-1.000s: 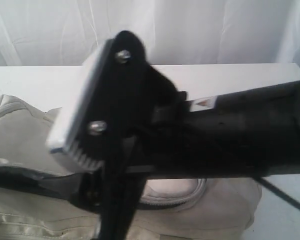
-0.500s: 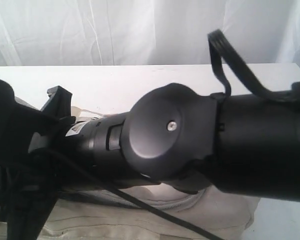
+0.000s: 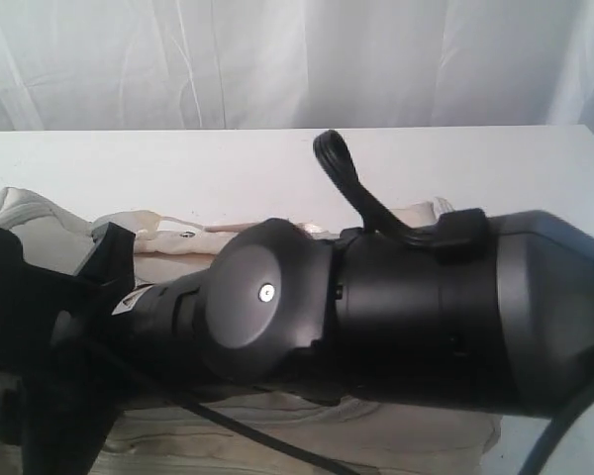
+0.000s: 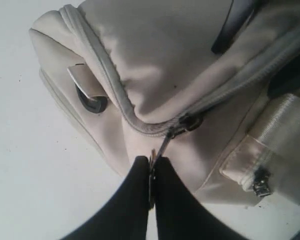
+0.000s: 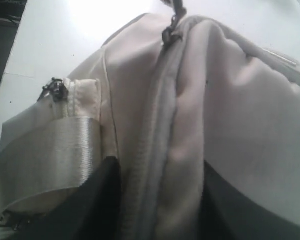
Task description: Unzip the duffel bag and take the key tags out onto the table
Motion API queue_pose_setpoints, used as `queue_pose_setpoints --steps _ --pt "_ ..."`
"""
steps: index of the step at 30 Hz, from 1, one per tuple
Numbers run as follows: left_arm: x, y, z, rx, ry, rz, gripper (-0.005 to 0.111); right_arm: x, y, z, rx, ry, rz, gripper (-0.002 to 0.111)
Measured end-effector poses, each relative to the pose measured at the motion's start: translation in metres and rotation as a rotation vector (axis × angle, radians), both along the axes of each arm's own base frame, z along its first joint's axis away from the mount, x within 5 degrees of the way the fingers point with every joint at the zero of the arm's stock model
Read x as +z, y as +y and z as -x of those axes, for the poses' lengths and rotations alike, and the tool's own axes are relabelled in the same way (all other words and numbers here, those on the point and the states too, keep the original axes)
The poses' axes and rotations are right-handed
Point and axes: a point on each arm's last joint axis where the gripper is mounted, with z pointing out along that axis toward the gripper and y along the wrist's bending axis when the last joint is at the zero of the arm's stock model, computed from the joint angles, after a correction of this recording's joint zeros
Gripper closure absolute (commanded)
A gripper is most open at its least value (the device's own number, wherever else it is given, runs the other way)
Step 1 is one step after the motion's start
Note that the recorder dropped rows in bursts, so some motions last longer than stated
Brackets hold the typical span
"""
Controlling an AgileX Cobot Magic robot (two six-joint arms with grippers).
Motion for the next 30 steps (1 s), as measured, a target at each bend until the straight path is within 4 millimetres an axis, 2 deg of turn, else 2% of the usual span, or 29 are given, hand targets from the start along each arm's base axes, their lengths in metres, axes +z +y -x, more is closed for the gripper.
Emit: queue_pose_setpoints --steps 3,7,30 --pt "0.0 0.0 0.0 0.001 -0.004 -0.003 0.107 0.006 0.003 0.0 0.005 -0.002 -0.017 0.099" --pt "0.0 0.001 -0.001 0.005 -0.009 -0.009 0.107 0.007 0.004 0.0 0.014 0.0 -0.019 0.107" --pt "0.007 0.01 -0.01 0.089 -0.131 -0.069 0.107 0.012 0.003 0.001 0.03 -0.011 -0.026 0.107"
